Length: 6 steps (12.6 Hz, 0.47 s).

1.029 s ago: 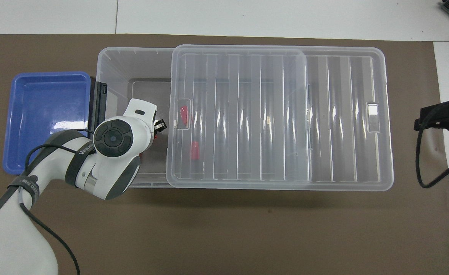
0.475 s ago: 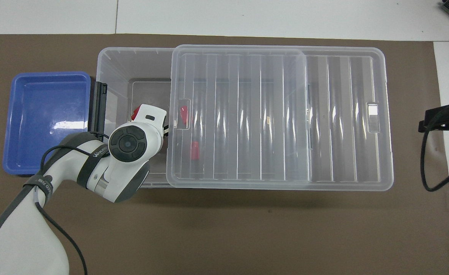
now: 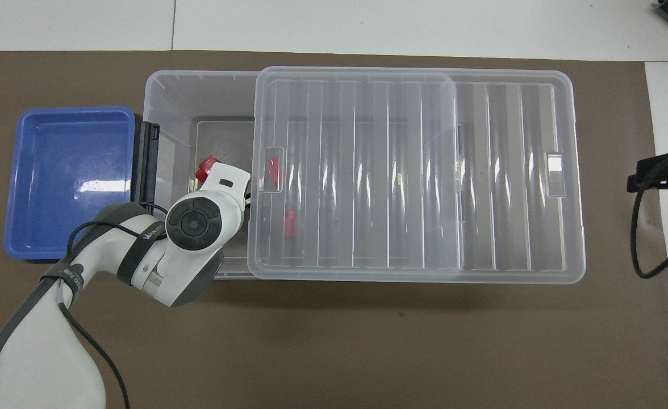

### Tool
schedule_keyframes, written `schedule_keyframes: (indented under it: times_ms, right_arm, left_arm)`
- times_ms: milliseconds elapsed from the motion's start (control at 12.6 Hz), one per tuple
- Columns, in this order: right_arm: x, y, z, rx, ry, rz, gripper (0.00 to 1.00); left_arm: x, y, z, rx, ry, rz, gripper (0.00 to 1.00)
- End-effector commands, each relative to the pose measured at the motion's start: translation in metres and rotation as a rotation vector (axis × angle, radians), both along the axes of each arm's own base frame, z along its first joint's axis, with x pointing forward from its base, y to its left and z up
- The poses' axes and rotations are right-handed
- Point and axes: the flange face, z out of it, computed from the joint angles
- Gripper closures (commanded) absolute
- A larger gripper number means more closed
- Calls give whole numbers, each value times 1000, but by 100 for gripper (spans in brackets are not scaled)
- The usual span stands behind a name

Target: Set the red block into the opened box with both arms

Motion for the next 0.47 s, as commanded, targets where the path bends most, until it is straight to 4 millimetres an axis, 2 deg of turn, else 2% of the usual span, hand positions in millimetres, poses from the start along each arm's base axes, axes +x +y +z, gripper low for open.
schedule_keyframes:
  times_ms: [0,79,158,238,396]
  right_arm:
    - [8,-17,-11,-11,-13,32,1]
    - [11,-23,-15,-10,-18,34,2]
    - [14,-27,-18,-11,-28,40,9]
    - [18,-29,-26,-12,-30,49,18]
    - [20,-40,-40,-14,-39,42,44]
  left_arm:
    - [-3,3,-5,2,-18,7,78]
    - [-2,4,-5,3,-19,9,69]
    - [-2,3,-4,2,-20,8,60]
    - [0,3,-3,1,-23,10,60]
    - [3,2,2,-1,-29,9,58]
